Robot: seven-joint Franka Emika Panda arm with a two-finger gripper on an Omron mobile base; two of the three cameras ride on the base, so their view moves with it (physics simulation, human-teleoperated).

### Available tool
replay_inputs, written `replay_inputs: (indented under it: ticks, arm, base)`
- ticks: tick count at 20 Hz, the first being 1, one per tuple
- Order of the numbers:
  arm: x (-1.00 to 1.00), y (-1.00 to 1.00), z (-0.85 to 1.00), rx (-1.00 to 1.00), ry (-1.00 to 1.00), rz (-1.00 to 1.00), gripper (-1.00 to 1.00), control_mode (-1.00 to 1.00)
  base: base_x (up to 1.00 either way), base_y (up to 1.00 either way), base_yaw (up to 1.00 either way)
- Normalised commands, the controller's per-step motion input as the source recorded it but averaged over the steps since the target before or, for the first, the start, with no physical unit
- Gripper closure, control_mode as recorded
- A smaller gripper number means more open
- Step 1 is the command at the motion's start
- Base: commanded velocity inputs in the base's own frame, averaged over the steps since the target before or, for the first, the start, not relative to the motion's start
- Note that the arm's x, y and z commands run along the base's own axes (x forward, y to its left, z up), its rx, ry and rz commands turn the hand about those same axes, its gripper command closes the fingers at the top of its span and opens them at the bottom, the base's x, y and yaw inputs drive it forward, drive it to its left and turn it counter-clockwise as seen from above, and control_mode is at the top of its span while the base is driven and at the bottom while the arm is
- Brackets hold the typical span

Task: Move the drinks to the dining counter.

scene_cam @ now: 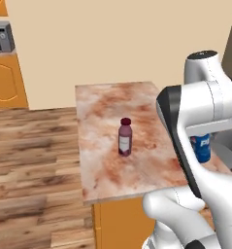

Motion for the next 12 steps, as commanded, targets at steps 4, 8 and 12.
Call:
replay_inputs:
  ticks: [4,8,12]
  arm:
    - [0.00,0.00,0.00,0.00,0.00,0.00,1.00,1.00]
    - [0.00,0.00,0.00,0.00,0.00,0.00,1.00,1.00]
    - [0.00,0.00,0.00,0.00,0.00,0.00,1.00,1.00]
  base:
    - [0.71,-0.56,-0.54]
    - [1.00,0.01,-0.22]
    - [1.00,0.04,-0.03]
